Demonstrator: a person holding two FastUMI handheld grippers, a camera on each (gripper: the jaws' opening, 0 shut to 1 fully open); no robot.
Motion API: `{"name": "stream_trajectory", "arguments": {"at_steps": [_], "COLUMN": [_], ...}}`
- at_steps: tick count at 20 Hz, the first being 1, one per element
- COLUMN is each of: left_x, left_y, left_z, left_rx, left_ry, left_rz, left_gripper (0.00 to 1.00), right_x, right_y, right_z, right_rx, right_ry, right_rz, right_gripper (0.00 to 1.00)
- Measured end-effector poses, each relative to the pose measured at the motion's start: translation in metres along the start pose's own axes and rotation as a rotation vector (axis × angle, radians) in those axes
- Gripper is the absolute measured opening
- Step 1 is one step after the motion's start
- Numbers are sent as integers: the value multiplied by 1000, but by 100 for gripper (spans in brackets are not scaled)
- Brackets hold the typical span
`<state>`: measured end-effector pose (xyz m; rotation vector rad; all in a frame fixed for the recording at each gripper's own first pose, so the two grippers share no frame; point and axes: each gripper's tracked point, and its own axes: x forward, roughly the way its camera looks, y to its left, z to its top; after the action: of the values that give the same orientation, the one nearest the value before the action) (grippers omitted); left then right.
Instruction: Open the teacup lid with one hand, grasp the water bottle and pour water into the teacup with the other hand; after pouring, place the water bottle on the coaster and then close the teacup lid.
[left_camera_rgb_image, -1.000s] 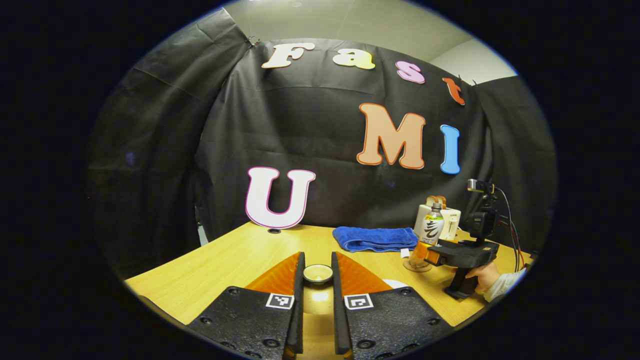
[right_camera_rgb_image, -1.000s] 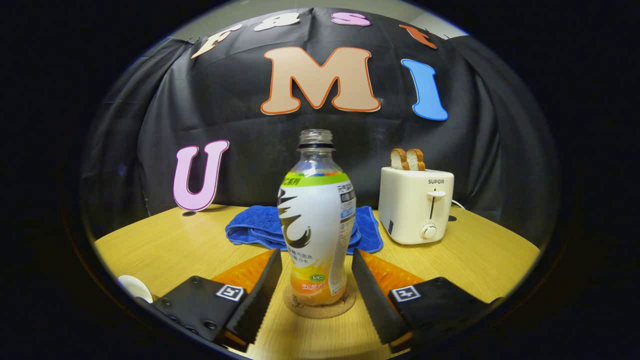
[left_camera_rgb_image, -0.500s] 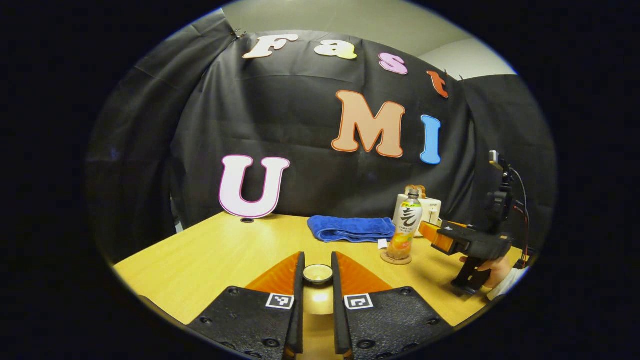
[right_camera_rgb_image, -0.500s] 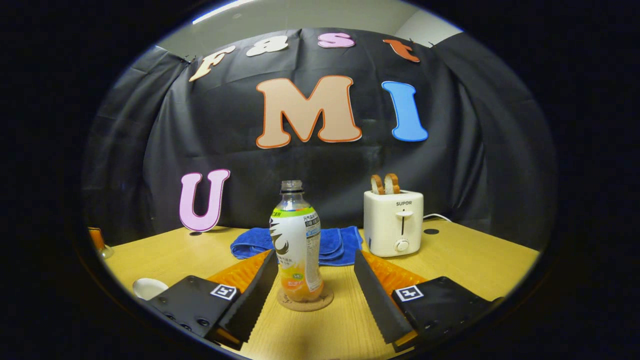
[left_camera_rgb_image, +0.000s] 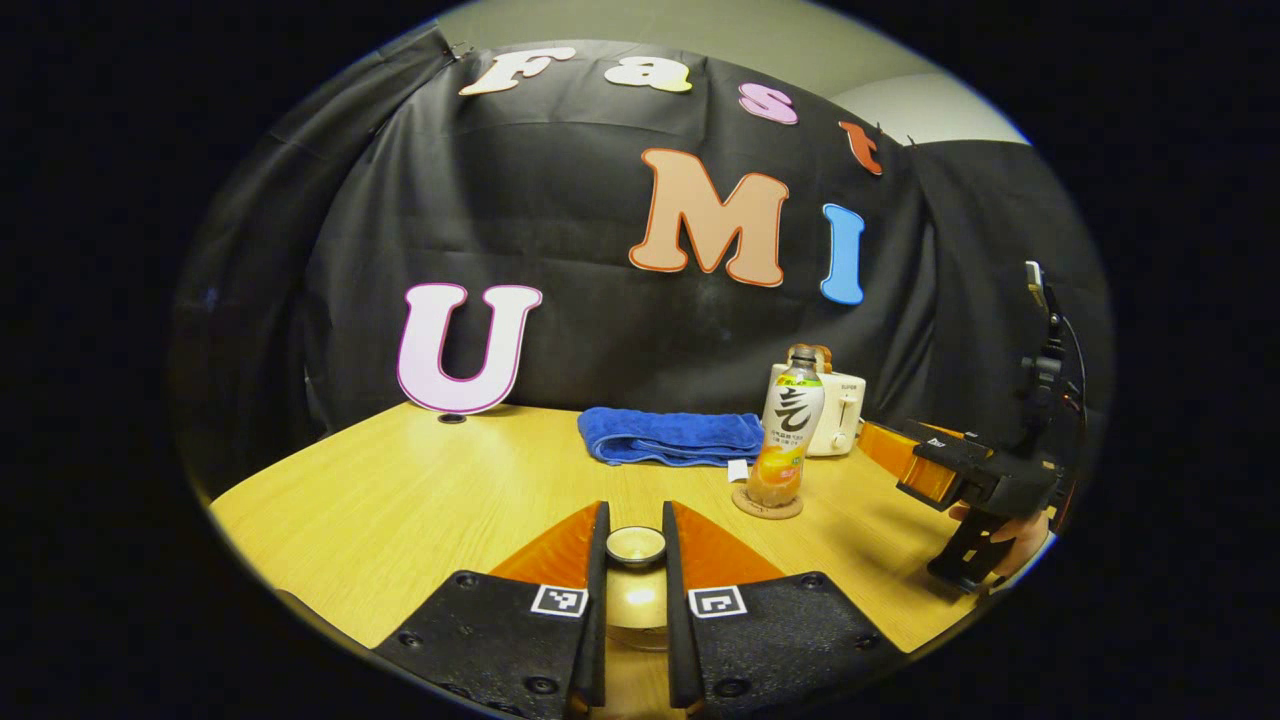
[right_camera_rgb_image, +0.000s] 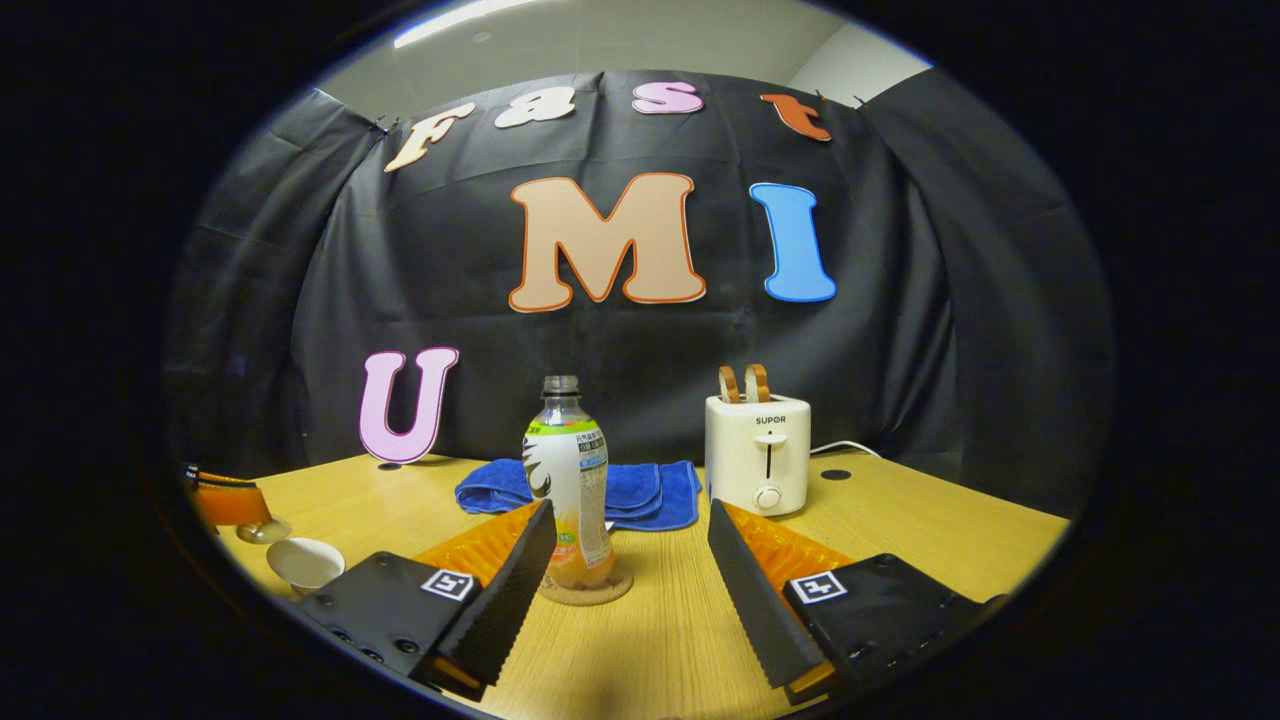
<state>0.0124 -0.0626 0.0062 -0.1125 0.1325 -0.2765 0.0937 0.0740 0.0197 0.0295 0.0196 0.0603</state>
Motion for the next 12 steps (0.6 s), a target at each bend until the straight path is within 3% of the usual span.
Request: {"name": "stream_trajectory", "arguments": {"at_steps": [1,3,6,7,9,12], "left_x": [2,9,15,17,20,20], "left_y": [-3,-6,-12,-13,-14,-15], "left_z": [-3,-7,-12,-15,-19,-24], "left_rx": [12,40,63,68,79,85], "left_ry": [6,16,24,27,35,41], "left_rz": [-1,-1,-3,-2,0,3], "left_gripper": [22,22,22,22,22,22], "right_x": [-3,-8,-13,-14,-16,-16], "right_y": [0,-1,-2,-2,-4,-8], "right_z": [0,2,3,3,3,1], "right_rx": [1,0,9,14,19,8], "right_ry": [-2,-12,-18,-18,-19,-19], "right_rz": [5,8,18,21,23,19], "right_gripper": [98,93,98,93,93,100]}}
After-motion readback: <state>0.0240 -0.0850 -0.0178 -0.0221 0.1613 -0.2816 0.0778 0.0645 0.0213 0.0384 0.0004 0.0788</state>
